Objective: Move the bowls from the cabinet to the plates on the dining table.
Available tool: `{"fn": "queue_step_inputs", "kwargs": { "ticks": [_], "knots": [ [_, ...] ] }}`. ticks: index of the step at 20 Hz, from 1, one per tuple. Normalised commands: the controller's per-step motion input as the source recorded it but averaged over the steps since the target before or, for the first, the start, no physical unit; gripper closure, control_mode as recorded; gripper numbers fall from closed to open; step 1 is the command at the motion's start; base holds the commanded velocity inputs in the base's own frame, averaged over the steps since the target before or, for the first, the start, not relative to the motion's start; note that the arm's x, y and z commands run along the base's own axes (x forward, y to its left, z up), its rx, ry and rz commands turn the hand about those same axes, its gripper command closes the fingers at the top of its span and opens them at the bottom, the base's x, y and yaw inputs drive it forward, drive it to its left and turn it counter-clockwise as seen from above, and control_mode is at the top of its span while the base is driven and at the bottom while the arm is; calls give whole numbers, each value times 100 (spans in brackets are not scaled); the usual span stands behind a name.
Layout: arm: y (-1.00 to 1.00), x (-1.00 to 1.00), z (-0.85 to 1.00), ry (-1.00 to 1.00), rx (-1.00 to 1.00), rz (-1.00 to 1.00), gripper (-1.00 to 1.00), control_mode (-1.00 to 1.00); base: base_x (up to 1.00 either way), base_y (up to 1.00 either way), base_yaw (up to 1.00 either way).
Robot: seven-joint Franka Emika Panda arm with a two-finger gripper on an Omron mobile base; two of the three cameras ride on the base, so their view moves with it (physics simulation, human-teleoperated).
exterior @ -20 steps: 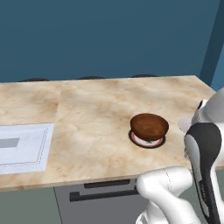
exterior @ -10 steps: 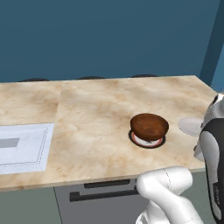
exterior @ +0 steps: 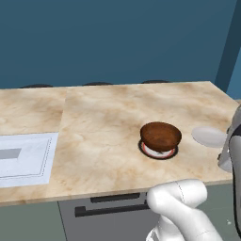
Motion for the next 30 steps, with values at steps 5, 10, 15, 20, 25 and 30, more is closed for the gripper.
{"fn": "queue_step_inputs", "kwargs": {
  "ticks": [5, 10, 15, 20, 25, 30],
  "knots": [
    [3, -8, 25, -6, 1, -2, -100, -100, 0, 0, 0],
    [5, -5, 25, -7, 1, -3, -100, -100, 0, 0, 0],
    [7, -1, 23, -10, 1, -3, -100, -100, 0, 0, 0],
    [8, 0, 22, -10, 1, -3, -100, -100, 0, 0, 0],
    [8, 0, 19, -8, 1, -3, -100, -100, 0, 0, 0],
    [4, 0, 6, -5, 1, -3, -100, -100, 0, 0, 0]
  ]
}}
